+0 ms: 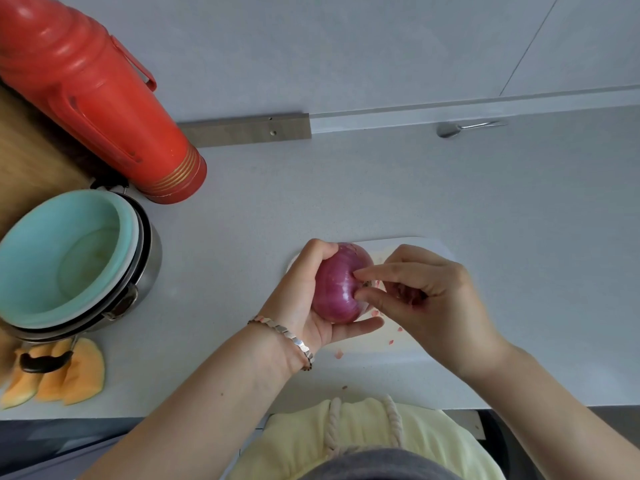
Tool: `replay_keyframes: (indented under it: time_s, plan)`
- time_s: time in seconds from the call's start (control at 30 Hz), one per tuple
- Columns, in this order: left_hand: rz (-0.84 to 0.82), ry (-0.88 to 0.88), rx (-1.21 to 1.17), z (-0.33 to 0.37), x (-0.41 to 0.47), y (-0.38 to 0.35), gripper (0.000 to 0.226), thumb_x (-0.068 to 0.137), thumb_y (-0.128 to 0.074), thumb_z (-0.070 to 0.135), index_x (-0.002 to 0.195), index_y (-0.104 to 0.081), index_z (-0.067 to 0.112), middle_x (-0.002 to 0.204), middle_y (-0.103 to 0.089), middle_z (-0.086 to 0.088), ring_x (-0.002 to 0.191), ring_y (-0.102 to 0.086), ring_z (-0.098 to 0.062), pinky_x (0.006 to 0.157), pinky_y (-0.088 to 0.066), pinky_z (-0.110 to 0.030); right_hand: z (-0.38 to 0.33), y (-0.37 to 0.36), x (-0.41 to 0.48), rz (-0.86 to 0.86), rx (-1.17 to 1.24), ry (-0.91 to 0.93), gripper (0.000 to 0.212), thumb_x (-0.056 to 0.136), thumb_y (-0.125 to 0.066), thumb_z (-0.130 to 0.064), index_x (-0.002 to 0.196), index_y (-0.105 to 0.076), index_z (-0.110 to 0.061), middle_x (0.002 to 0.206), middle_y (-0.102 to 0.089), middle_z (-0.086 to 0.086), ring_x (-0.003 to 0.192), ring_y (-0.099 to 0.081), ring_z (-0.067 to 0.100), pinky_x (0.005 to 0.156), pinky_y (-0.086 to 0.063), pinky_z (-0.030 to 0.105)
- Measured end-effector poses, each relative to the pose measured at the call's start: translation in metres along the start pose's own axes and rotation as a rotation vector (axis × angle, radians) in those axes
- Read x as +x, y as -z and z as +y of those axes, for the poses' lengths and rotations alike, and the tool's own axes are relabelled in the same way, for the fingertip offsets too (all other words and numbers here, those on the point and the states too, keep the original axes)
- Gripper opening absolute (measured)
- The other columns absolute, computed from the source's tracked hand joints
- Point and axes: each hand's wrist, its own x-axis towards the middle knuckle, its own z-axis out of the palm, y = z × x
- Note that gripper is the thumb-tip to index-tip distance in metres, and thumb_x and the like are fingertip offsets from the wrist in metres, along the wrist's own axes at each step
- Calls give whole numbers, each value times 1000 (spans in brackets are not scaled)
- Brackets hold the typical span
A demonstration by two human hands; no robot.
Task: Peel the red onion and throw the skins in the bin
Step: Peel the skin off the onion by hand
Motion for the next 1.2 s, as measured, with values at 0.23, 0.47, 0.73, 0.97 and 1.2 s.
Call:
replay_keyframes:
  time_s: [0.23, 0.47, 0.73, 0.97, 1.2]
  plan:
    - [28, 6, 31, -1, 1, -1, 34, 86, -45, 32, 66, -67, 15, 70, -62, -7, 54, -56, -17, 66, -58, -43, 2, -1, -4, -1, -32, 8, 16, 74, -64, -27, 74, -73, -14, 68, -52, -12, 56, -45, -5, 56, -35, 4]
    - [25, -6, 53, -1, -1, -1, 39, 88, -44, 31, 62, -69, 17, 64, -64, -6, 51, -59, -18, 62, -58, -41, 3, 2, -2, -13, -76, 57, 22, 75, -64, -27, 88, -73, -13, 67, -46, -16, 56, -42, -6, 57, -34, 3]
    - [158, -27, 136, 4, 6, -1, 26, 89, -48, 25, 82, -69, 11, 97, -71, -20, 75, -62, -26, 85, -54, -52, 6, 0, -3, -14, -66, 70, 17, 75, -65, -24, 80, -74, -11, 73, -49, -17, 57, -43, -10, 58, -34, 1]
    - [72, 35, 79, -2, -5, 1, 32, 86, -49, 32, 71, -69, 12, 70, -65, -11, 55, -64, -21, 62, -58, -43, 5, 2, -2, -44, -100, 90, 14, 76, -65, -24, 74, -73, -13, 70, -51, -9, 57, -42, -9, 58, -32, 1]
    - [214, -89, -118, 8, 0, 6, 29, 98, -38, 12, 73, -50, 6, 87, -46, -21, 102, -50, -35, 88, -39, -32, 6, 6, 5, -105, -103, 124, 19, 75, -67, -24, 88, -73, -10, 76, -43, -24, 61, -43, -14, 60, -32, 0]
